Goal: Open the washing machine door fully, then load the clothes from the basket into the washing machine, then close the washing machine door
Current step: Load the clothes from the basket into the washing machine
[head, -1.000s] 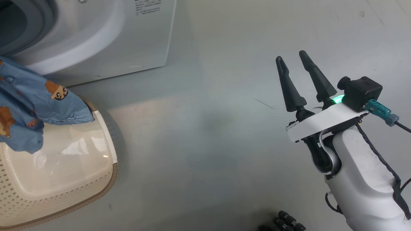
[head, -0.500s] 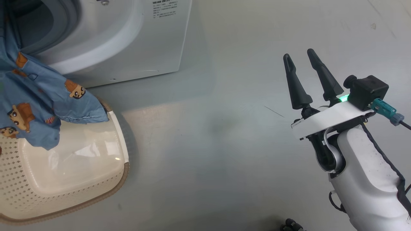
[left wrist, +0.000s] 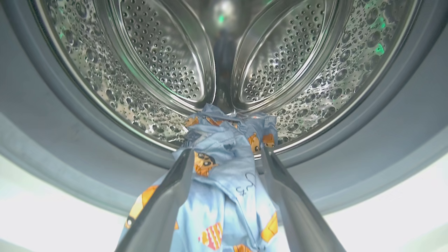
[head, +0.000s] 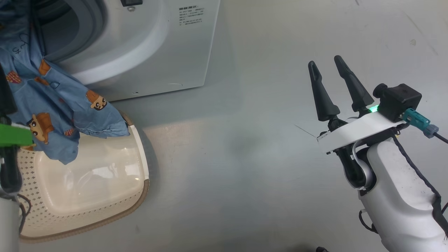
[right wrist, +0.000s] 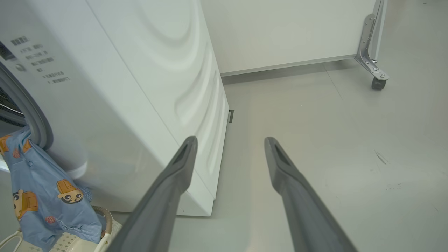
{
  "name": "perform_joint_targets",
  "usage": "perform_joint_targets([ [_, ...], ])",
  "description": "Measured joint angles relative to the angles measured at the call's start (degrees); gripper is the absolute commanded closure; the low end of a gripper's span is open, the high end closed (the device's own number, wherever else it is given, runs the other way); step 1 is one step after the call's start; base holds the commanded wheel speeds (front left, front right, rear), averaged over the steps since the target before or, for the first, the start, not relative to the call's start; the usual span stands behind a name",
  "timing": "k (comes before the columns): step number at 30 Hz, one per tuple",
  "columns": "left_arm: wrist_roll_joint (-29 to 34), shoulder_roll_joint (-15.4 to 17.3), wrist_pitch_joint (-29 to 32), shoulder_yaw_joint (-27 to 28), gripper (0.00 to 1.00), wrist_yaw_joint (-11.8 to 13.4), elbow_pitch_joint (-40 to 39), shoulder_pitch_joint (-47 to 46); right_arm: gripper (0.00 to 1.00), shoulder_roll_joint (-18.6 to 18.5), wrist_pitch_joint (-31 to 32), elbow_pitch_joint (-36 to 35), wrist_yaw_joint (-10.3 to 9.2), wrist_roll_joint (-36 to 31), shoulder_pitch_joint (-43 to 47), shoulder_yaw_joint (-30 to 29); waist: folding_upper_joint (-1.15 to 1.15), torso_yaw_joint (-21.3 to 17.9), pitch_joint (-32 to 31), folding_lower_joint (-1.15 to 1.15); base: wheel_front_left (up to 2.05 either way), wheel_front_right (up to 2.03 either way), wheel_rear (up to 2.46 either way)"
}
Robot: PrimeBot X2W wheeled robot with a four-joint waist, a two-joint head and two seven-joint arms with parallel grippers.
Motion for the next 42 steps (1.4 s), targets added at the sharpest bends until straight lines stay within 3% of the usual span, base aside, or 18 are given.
perform_joint_targets([
  [16, 0.5, -4.4, 0.0, 4.5, 0.00, 0.0, -10.1, 17.2, 0.00, -0.2, 0.0, -0.2, 0.00, 0.1, 0.1, -0.2, 0.00, 0.1, -0.2, 0.00, 0.00, 0.00, 0.00],
  [23, 1.4, -5.8, 0.0, 4.7, 0.00, 0.0, -13.0, 20.4, 0.00, -0.3, 0.0, -0.5, 0.00, 0.1, 0.1, -0.2, 0.00, 0.3, 0.1, 0.00, 0.00, 0.00, 0.00],
  [42, 3.3, -5.7, 0.0, 4.4, 0.00, 0.0, -12.7, 23.4, 0.00, -0.1, 0.0, -0.5, 0.00, 0.1, 0.1, 0.5, 0.00, 0.0, 0.4, 0.00, 0.00, 0.00, 0.00],
])
